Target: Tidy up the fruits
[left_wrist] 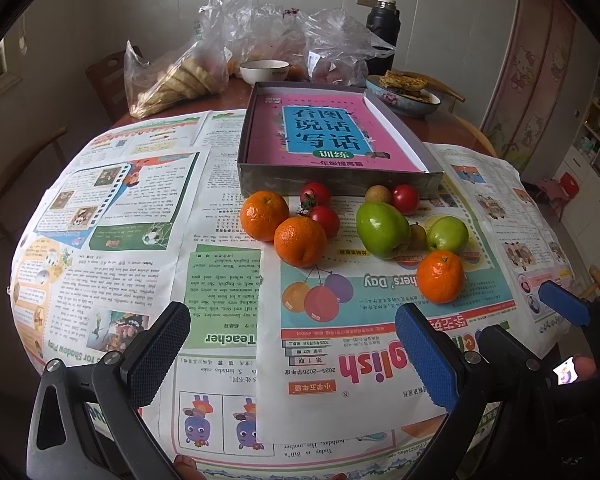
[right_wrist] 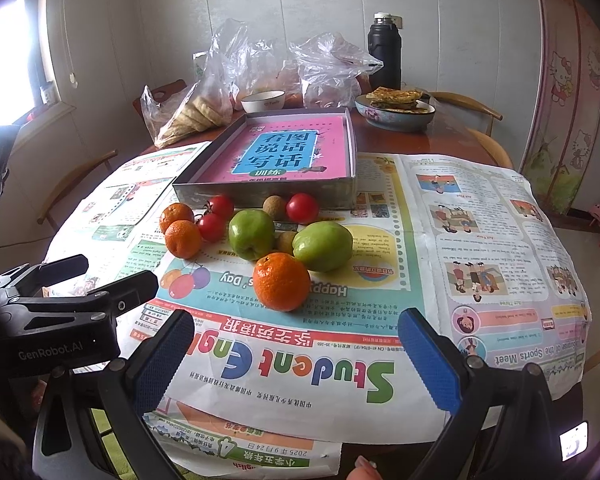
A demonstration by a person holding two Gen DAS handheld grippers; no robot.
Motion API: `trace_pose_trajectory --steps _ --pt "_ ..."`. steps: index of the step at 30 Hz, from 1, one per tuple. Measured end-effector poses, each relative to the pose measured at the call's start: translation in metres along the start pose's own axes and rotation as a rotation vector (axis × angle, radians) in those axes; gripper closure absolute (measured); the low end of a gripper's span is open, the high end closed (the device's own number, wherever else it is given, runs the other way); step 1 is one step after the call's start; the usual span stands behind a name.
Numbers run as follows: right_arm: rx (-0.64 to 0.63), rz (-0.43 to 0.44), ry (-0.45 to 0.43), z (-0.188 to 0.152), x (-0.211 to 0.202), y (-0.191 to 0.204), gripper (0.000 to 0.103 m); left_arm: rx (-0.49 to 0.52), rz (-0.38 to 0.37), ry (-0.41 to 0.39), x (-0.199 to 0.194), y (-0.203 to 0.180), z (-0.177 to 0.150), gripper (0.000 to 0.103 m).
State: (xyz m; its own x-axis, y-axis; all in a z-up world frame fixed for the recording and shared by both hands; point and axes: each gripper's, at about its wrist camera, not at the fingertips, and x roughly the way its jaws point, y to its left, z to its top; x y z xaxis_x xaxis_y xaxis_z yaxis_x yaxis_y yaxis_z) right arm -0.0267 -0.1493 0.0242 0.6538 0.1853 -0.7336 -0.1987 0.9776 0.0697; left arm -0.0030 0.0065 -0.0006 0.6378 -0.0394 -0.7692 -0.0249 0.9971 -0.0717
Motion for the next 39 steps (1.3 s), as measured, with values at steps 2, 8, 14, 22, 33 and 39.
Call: trace_pose_trajectory --steps 2,8,14,22,33,39 --pt "-0.001 -0.002 0.001 0.0 0.0 0.0 0.0 0.001 -0.001 -0.001 0.0 -0.001 0.0 0.001" --pt "-0.002 -0.008 0.001 0.001 0.0 0.0 0.0 0.002 -0.003 -0.003 -0.001 0.0 0.0 0.001" --pt "-0.005 -0.007 0.006 0.001 0.001 0.001 0.0 -0.001 -0.003 -0.001 -0.002 0.001 0.002 0.001" --pt "-0.009 -0.012 0.005 0.001 0.001 0.002 0.0 -0.002 -0.006 -0.002 -0.003 0.002 0.003 0.001" --pt "-0.003 0.002 0.014 0.01 0.011 -0.004 0.0 -0.031 0.013 -0.002 0.001 0.016 0.007 0.001" --pt "-0.006 0.022 0.03 0.014 0.021 -0.004 0.0 -0.067 0.009 0.011 0.008 0.032 0.013 0.001"
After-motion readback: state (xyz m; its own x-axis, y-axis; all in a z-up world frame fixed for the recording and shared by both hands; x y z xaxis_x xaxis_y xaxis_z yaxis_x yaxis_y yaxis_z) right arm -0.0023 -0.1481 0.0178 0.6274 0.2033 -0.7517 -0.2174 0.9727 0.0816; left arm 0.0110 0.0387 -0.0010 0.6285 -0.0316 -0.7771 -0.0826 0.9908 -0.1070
